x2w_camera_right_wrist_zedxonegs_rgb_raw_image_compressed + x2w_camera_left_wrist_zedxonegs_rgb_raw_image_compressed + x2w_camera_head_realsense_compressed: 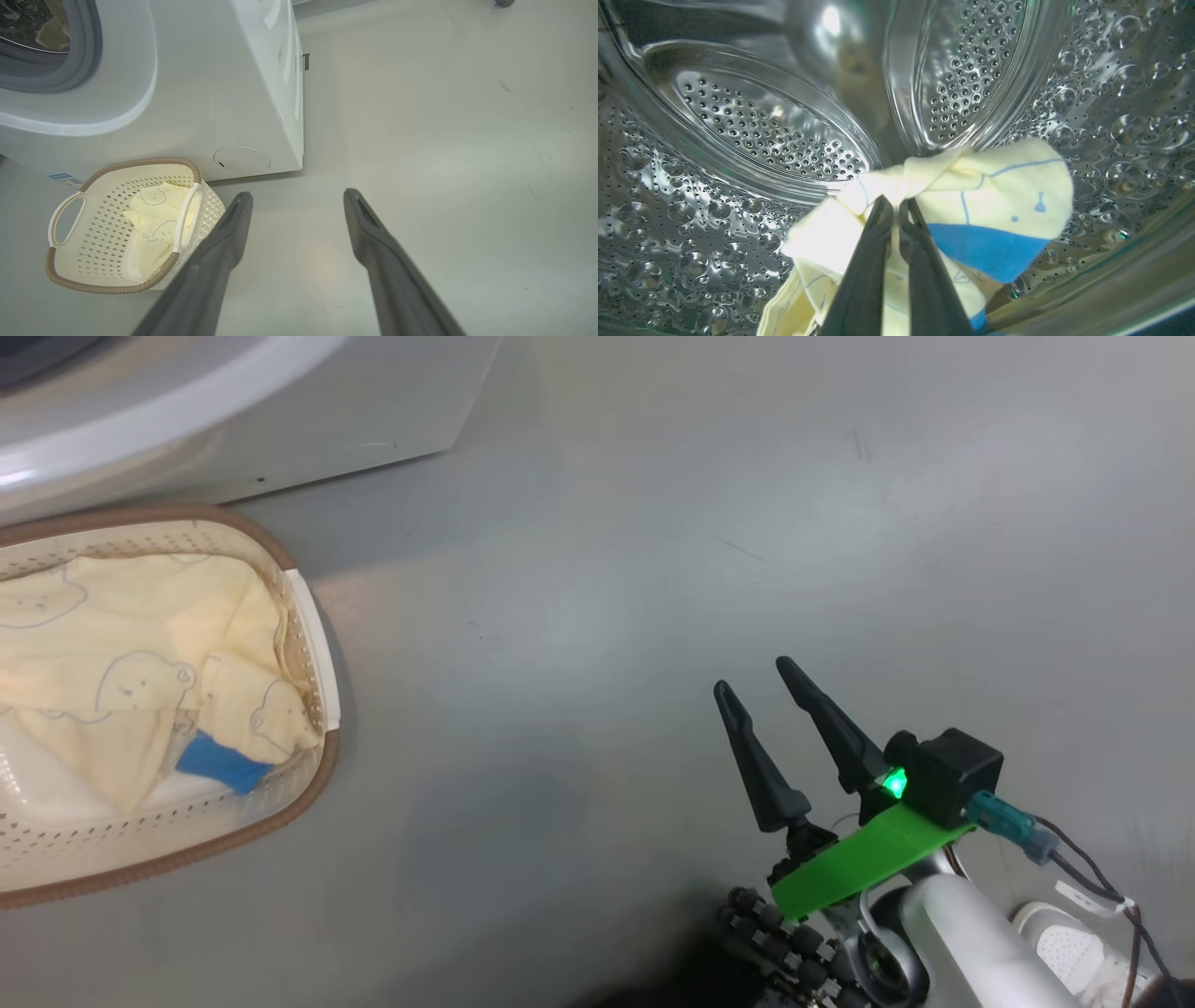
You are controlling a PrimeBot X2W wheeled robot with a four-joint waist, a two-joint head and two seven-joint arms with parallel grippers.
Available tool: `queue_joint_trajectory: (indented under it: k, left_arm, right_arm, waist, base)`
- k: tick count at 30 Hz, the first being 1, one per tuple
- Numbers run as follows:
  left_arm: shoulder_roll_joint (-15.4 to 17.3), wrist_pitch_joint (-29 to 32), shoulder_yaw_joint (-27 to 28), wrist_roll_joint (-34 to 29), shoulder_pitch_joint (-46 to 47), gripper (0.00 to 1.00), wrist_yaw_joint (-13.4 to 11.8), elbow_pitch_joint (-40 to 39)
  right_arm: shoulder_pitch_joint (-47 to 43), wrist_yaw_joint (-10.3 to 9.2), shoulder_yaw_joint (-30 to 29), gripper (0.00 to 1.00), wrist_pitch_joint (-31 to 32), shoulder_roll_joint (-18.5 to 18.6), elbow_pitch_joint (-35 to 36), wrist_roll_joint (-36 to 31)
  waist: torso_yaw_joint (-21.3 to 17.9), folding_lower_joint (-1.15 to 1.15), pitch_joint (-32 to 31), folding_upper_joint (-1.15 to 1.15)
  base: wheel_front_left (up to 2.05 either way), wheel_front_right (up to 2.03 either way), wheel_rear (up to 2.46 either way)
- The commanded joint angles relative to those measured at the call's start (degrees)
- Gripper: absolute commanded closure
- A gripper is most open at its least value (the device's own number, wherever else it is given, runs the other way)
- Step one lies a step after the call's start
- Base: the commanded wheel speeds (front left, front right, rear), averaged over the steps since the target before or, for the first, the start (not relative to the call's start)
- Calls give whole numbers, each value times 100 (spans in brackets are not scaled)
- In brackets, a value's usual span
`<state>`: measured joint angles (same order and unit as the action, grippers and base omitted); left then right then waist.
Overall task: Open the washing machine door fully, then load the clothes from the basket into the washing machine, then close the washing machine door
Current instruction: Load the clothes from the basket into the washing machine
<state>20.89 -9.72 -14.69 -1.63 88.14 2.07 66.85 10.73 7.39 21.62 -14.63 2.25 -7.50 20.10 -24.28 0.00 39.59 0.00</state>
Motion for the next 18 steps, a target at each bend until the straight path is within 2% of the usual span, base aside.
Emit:
queue_joint_trajectory:
  k: [1, 3, 5, 7, 8, 9, 18]
  left_arm:
    - [169, 72, -35, -71, 309, 97, 41, -83]
    - [139, 155, -92, -85, 348, 86, 70, 18]
    - [116, 229, -137, -91, 390, 81, 92, 107]
    - [86, 304, -156, -64, 435, 69, 131, 187]
    - [77, 348, -172, -60, 453, 17, 142, 223]
    - [72, 399, -180, -51, 469, 0, 145, 261]
    - [-16, 978, -159, 140, 467, 0, 238, 513]
  right_arm:
    - [-164, 10, 61, 0, -37, 63, 122, 6]
    - [-176, 10, 60, 0, -37, 63, 125, 5]
    - [-192, 10, 69, 0, -37, 63, 130, 7]
    - [-203, 10, 75, 0, -37, 63, 133, 14]
    - [-207, 10, 74, 0, -37, 63, 133, 19]
    - [-208, 10, 74, 0, -37, 63, 132, 23]
    - [-206, 10, 36, 0, -37, 63, 117, 59]
  waist:
    - [3, 0, -36, 0]
    - [5, 0, -59, 0]
    - [6, 0, -77, 0]
    - [5, 0, -85, 0]
    - [6, 0, -87, 0]
    - [6, 0, -89, 0]
    - [29, 0, -130, 0]
  base:
    - [0, 0, 0]
    - [0, 0, 0]
    - [0, 0, 0]
    - [0, 0, 0]
    - [0, 0, 0]
    - [0, 0, 0]
    - [0, 0, 0]
